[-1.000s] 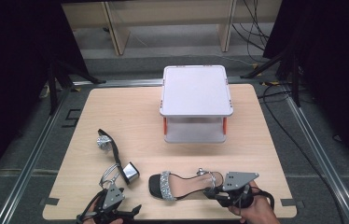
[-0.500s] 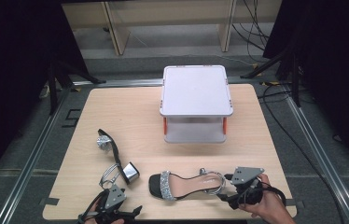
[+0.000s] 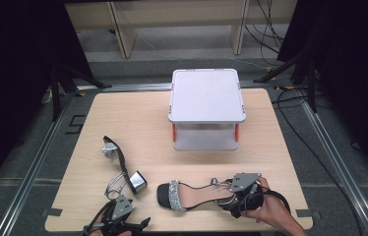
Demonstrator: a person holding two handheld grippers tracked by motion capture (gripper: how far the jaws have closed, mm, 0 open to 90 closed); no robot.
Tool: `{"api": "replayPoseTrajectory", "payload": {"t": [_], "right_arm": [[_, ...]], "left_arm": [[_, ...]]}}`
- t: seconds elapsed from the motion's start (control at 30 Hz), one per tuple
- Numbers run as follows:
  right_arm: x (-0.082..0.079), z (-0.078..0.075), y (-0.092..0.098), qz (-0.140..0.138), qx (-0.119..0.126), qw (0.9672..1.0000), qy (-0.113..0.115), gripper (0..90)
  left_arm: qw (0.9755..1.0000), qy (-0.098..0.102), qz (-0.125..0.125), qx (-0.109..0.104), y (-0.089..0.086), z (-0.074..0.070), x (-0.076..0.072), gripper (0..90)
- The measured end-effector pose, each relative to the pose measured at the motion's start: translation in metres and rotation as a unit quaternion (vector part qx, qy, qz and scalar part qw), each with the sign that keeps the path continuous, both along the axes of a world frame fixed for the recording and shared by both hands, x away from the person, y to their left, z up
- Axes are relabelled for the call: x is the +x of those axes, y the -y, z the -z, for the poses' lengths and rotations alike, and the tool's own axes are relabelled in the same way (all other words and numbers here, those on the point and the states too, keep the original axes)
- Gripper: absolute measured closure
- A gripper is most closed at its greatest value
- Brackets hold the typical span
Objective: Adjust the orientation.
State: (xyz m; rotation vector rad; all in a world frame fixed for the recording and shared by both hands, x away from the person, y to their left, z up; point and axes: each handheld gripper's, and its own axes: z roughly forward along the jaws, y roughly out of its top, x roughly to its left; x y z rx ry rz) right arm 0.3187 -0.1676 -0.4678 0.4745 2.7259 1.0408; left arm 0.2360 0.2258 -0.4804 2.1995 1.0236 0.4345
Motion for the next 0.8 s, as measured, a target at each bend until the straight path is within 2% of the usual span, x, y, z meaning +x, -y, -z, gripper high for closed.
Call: {"api": "replayPoseTrajectory", "payload": {"t": [0.1,0.2,0.23,0.5,0.6,0.67,0.77,0.8], "right_arm": [[0.002,0.0,-0.001,0.001,-0.001,1.0,-0.003,21.8],[0.003,-0.002,0.001,0.015,-0.001,0.9999,0.002,29.6],[0.003,-0.003,0.001,0.02,0.0,0.9998,-0.006,29.7],[0.003,-0.004,-0.001,0.049,-0.002,0.9987,-0.012,29.8],[0.007,-0.004,0.001,0.084,-0.001,0.9964,-0.013,29.8],[0.011,-0.004,0.005,0.119,-0.001,0.9928,-0.014,29.7],[0.015,-0.005,0.011,0.157,0.002,0.9873,-0.022,29.5],[0.015,-0.005,0.011,0.157,0.002,0.9873,-0.022,29.5]], "left_arm": [[1.0,-0.002,0.001,-0.001,0.0,0.0,0.0,15.2],[1.0,0.002,0.001,-0.001,0.0,-0.001,0.0,15.2],[1.0,0.002,0.002,-0.001,0.0,-0.001,0.0,15.2],[1.0,0.003,0.005,-0.003,0.0,-0.001,-0.001,15.3],[1.0,0.003,0.004,-0.003,-0.001,-0.002,0.0,15.2],[1.0,-0.001,0.004,-0.003,-0.001,-0.002,-0.001,15.2],[1.0,0.002,0.004,-0.003,0.0,-0.002,-0.001,15.2],[1.0,0.002,0.004,-0.003,0.0,-0.002,-0.001,15.2]]}}
